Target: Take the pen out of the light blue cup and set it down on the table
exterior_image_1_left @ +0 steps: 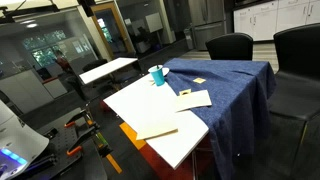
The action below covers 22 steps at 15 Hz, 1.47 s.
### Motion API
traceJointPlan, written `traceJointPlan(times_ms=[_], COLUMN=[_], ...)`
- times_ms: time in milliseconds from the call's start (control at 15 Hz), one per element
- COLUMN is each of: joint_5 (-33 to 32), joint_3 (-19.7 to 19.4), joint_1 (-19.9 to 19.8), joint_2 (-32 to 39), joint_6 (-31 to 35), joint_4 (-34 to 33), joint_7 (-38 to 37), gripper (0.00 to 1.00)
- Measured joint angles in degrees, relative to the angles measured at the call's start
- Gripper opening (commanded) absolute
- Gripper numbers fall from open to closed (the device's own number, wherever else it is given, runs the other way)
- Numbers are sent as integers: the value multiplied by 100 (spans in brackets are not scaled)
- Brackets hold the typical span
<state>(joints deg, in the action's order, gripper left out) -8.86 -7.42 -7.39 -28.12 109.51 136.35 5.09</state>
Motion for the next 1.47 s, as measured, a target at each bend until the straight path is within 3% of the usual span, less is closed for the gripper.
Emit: traceJointPlan(times_ms=[800, 1467], joint_5=[11, 454], joint_3=[24, 204], joint_1=[75, 684], joint_2=[53, 836], joint_6=[0, 77], joint_4=[-4, -321], joint_7=[11, 384], gripper=[100, 100])
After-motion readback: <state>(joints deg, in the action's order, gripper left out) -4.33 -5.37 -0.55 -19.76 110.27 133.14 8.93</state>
